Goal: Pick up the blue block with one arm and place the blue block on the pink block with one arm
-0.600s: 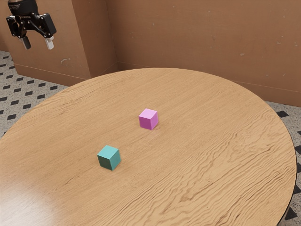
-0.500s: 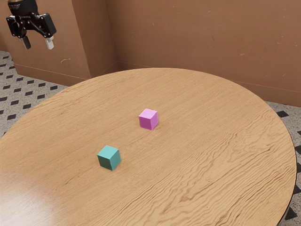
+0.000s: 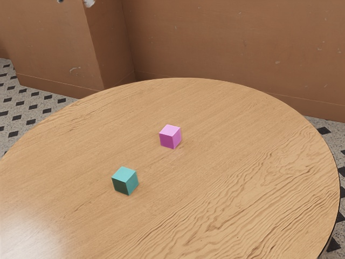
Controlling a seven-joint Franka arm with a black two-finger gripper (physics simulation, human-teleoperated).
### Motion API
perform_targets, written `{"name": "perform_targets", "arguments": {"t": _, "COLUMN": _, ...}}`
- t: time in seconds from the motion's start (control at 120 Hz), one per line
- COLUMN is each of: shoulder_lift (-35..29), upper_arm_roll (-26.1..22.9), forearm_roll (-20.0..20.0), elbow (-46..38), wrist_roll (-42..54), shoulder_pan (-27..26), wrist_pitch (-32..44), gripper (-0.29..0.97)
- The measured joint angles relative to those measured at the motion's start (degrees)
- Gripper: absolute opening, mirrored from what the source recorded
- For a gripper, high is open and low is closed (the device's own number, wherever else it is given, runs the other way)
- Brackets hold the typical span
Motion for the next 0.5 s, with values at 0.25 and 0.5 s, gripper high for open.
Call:
{"name": "perform_targets", "arguments": {"t": 0.25, "shoulder_lift": 1.25, "upper_arm_roll": 1.42, "forearm_roll": -0.03, "elbow": -3.55, "wrist_roll": -2.15, "shoulder_pan": 11.74, "wrist_pitch": 1.19, "gripper": 0.66}}
{"name": "perform_targets", "arguments": {"t": 0.5, "shoulder_lift": 0.60, "upper_arm_roll": 1.67, "forearm_roll": -0.84, "elbow": -28.72, "wrist_roll": -3.79, "shoulder_pan": 9.93, "wrist_pitch": 8.57, "gripper": 0.66}}
